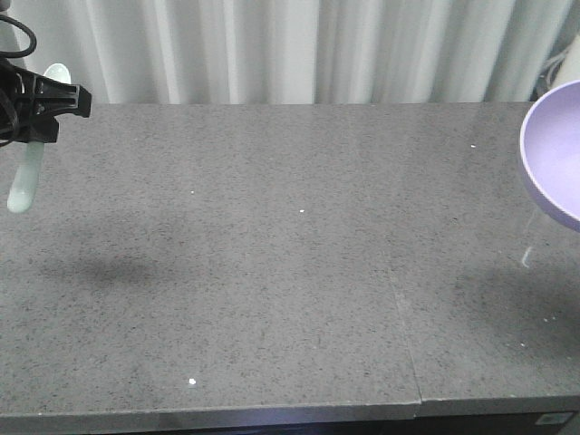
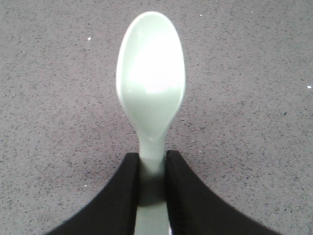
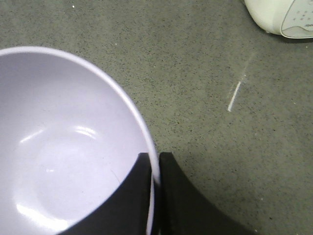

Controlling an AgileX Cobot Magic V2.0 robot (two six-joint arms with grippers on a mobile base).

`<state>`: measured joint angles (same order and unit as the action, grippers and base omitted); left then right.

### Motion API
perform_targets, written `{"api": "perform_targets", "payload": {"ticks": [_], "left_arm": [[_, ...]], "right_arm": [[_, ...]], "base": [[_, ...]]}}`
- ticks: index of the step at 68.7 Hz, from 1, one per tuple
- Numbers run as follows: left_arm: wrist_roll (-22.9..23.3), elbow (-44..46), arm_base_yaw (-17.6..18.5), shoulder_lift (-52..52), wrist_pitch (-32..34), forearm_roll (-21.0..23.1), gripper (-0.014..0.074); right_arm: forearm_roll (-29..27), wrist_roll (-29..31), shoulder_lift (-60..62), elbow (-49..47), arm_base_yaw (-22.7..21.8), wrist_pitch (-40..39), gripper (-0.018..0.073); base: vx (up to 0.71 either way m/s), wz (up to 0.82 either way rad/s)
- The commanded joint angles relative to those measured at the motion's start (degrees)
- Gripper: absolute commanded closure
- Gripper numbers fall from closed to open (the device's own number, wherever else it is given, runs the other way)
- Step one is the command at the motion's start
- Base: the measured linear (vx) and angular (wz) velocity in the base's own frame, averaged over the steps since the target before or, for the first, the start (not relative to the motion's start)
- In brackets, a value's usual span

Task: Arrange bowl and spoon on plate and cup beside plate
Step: 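Drive the base, holding spoon and bowl, to the counter with the plate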

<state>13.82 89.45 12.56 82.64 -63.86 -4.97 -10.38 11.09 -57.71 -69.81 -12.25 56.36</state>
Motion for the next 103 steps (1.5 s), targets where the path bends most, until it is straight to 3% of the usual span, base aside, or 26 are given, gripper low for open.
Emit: {"api": "perform_targets", "payload": {"ticks": [1,103], "left_arm": [[0.5,1.5,0.2,-2.0,2.8,-0.2,0.0603],[0.5,1.5,0.2,-2.0,2.8,-0.2,0.0603]], "right_arm": [[-0.4,0.5,0.7,-1.8,0.0,-3.5,0.0566],[-0.4,0.5,0.7,-1.8,0.0,-3.5,0.0566]], "base": [[-0.04,-0.16],[-0.07,-0.46]]}}
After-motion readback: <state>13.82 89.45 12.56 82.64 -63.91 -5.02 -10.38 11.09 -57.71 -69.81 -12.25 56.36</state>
